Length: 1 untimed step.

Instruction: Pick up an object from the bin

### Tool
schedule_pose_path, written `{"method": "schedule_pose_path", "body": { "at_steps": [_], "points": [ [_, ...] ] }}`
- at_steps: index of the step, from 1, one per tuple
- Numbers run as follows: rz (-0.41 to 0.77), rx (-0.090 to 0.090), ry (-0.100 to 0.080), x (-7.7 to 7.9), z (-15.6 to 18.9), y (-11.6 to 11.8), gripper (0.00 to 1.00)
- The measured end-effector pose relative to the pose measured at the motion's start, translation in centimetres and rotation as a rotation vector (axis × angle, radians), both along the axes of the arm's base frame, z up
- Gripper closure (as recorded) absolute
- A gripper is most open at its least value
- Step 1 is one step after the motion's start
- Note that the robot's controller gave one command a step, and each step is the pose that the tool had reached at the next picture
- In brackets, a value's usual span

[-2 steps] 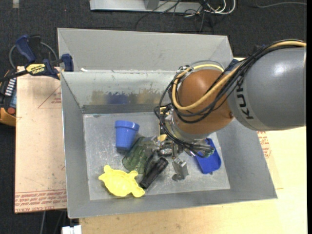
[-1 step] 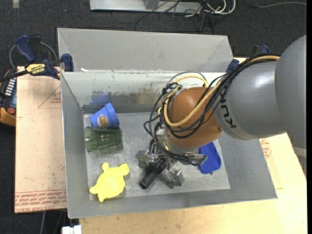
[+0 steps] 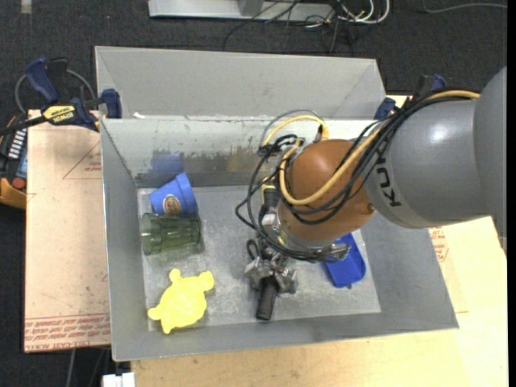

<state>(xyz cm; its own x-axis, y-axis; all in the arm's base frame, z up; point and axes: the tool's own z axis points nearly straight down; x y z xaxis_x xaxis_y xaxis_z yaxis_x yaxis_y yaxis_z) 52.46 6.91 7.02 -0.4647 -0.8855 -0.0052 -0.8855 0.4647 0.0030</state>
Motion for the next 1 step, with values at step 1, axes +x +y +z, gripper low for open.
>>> {"method": "schedule_pose_path", "body": {
  "at_steps": [1],
  "points": [
    [0.0, 0.0, 0.0, 0.0, 0.0, 0.0, 1.0]
  ]
}}
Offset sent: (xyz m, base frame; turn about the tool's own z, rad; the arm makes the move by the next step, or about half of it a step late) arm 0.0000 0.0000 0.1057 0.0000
